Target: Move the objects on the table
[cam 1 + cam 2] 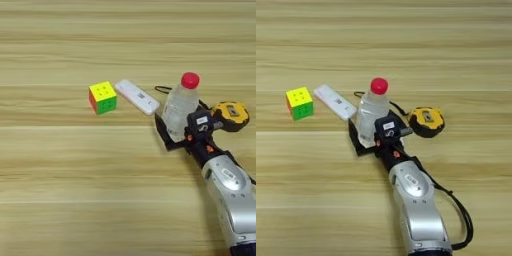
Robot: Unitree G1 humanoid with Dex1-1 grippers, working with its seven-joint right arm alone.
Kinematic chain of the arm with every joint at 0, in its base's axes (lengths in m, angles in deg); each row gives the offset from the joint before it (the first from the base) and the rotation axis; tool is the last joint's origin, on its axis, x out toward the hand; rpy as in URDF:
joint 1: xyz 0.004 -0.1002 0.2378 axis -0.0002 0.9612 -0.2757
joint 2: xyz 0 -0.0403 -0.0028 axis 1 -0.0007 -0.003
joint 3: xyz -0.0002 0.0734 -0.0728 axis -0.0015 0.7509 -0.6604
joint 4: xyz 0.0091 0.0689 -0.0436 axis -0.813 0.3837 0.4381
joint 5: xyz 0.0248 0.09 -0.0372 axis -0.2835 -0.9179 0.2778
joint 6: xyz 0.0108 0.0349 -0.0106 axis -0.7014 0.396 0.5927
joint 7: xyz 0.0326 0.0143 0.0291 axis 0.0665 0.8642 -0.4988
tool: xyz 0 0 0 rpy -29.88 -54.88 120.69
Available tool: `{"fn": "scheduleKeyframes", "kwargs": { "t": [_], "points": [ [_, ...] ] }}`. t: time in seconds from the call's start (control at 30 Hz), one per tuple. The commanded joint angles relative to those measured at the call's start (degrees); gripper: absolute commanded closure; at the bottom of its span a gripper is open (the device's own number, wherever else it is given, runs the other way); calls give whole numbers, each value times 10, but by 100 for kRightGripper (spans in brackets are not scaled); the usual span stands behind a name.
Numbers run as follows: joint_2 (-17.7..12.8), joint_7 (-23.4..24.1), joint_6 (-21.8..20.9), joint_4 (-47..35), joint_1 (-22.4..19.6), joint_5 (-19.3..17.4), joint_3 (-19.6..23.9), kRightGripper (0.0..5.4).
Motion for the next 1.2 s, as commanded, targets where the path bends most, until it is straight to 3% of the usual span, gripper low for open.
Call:
{"fn": "scheduleKeyframes", "kwargs": {
  "t": [0.03, 0.7, 1.1, 1.2],
  "points": [
    [-5, 11, -16, -37, -19, -4, 7, 5],
    [-6, 16, -19, -47, -11, -7, 10, 5],
    [3, 20, -28, -15, -47, -11, 14, 5],
    [5, 20, -29, -10, -54, -14, 16, 38]
  ]
}}
